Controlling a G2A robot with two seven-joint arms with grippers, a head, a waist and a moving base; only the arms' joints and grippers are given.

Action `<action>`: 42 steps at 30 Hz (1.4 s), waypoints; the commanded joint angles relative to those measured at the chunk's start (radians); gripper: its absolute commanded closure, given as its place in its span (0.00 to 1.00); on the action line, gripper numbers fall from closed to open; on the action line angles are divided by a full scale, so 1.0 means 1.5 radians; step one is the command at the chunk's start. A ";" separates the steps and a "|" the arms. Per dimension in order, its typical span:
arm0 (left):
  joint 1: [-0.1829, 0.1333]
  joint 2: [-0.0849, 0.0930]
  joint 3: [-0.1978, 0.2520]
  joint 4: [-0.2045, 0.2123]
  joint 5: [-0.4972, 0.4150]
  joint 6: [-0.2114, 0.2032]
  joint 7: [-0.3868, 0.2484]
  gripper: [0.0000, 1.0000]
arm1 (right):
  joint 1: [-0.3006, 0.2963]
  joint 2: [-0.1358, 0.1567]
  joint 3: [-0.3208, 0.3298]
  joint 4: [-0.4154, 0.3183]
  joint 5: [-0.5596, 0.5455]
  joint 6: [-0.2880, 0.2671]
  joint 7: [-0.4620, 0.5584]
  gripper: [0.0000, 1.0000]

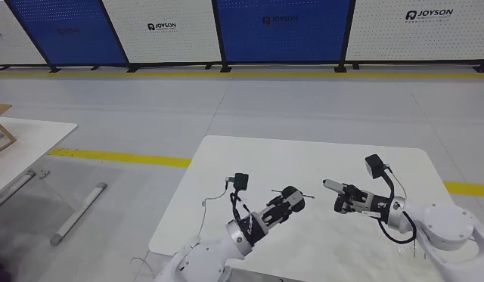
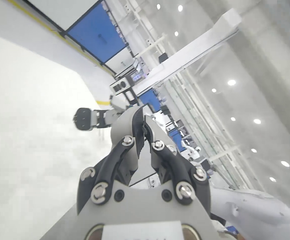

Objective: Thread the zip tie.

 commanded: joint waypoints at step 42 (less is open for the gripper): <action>0.064 0.021 -0.040 0.018 -0.016 0.012 -0.058 1.00 | 0.000 0.000 0.000 0.000 0.000 0.000 0.000 0.00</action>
